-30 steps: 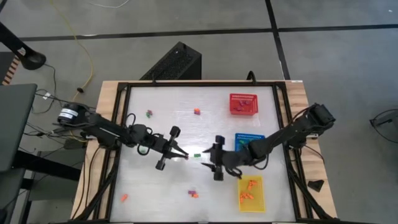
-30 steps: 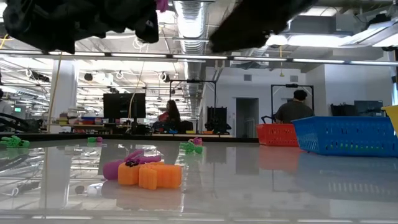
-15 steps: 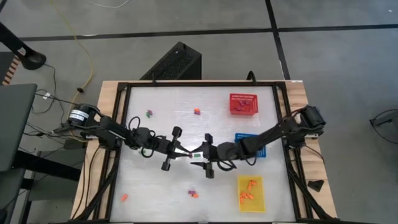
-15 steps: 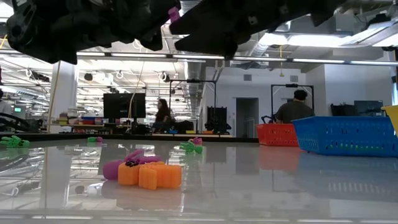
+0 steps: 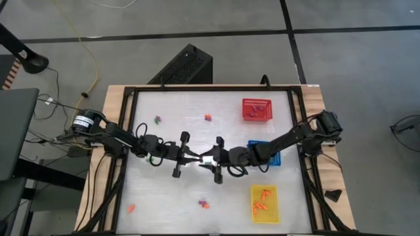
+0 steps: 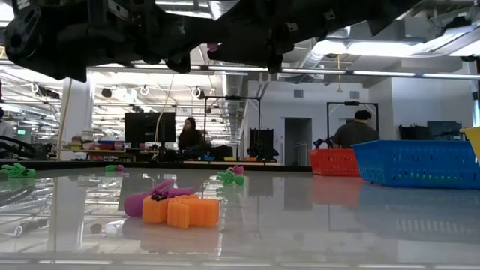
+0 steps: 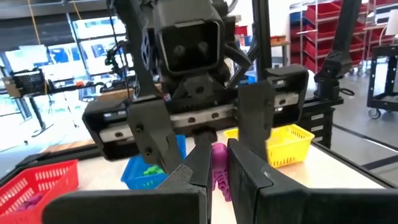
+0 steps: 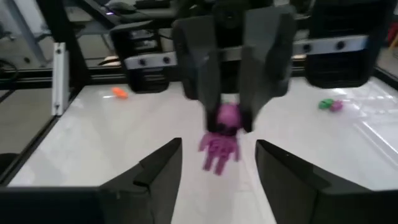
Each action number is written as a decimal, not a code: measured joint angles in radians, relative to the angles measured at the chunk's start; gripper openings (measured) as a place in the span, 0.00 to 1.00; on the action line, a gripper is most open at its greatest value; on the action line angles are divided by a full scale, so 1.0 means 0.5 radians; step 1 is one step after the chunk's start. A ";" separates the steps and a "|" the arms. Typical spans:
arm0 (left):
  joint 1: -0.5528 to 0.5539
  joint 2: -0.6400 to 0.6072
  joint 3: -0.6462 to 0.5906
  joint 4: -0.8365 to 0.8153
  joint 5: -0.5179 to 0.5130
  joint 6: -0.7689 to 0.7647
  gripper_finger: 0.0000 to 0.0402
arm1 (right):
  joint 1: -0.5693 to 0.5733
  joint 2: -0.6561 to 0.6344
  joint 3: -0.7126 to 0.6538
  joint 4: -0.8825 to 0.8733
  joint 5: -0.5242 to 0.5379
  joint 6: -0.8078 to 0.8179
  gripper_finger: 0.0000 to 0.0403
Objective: Sort Halloween decoration
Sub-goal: Put the violet skeleton toy into the red basket, then put the green skeleton toy into the blue basket
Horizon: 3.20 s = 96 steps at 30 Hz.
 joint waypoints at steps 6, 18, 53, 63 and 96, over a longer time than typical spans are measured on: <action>0.000 0.000 -0.010 0.021 -0.055 0.001 0.03 | -0.029 -0.001 0.000 0.000 0.005 0.010 0.41; -0.004 -0.004 -0.010 -0.082 -0.215 0.046 0.19 | -0.040 -0.001 -0.003 -0.041 0.010 0.002 0.10; -0.031 -1.124 -0.048 -1.953 -0.413 -0.418 0.60 | -1.315 -0.520 0.002 -2.387 0.078 0.434 0.13; -0.031 -1.123 -0.048 -1.978 -0.413 -0.413 0.60 | -1.541 -0.499 0.001 -2.379 -0.106 0.441 0.40; -0.280 -1.569 -0.046 -2.407 -0.518 -0.362 0.60 | -0.142 0.055 0.001 -0.700 -0.437 0.331 0.54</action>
